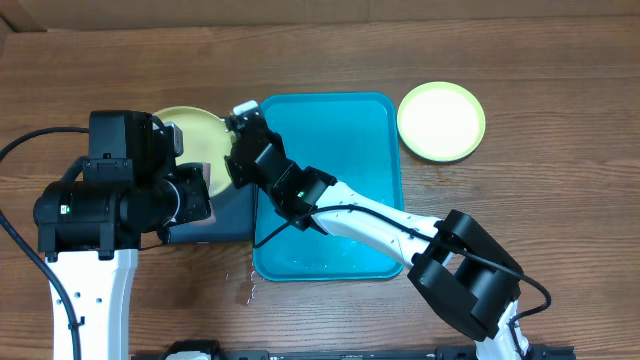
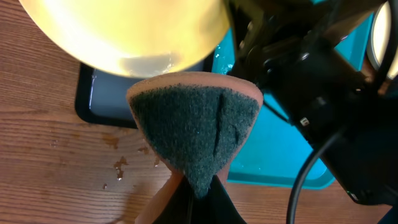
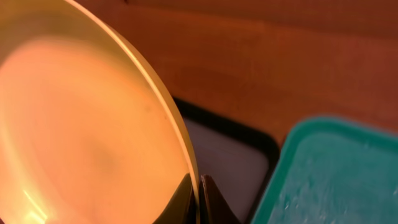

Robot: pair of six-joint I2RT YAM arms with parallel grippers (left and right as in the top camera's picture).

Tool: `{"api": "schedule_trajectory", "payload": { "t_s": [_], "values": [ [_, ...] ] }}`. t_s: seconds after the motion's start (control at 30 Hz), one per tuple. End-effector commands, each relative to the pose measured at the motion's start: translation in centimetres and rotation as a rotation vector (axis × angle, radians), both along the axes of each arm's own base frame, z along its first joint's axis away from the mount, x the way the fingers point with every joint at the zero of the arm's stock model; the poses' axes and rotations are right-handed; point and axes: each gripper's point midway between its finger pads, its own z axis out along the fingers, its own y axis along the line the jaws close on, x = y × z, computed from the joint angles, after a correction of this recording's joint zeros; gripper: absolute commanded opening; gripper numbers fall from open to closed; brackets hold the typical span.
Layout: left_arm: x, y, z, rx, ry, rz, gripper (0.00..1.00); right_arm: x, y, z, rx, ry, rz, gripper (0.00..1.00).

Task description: Clean dirty plates on tray and stack at the side

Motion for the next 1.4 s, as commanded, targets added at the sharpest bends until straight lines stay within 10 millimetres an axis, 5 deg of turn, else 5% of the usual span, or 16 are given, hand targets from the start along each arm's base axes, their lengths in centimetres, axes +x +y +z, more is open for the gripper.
{"api": "schedule_trajectory", "payload": {
  "t_s": [0.0, 0.47, 0.73, 1.37],
  "values": [
    [-0.2, -0.3, 0.7, 0.000, -0.035, -0.032, 0.04, 1.7, -0.6, 3.3, -0.096, -0.200, -0.007, 0.04],
    [0.0, -0.3, 0.8, 0.001, -0.043, -0.031, 0.04, 3.3, -0.3, 10.7, -0.164, -0.590, -0.011, 0.04],
    [0.0, -0.2, 0.8, 0.001, -0.043, -0.031, 0.04, 4.1, -2.0, 13.6, -0.194, -0.704, -0.128, 0.04],
    [0.0, -0.2, 0.8, 0.002, -0.042, -0.032, 0.04, 4.1, -2.1, 14.0, -0.179, -0.712, -0.140, 0.04]
  ]
}}
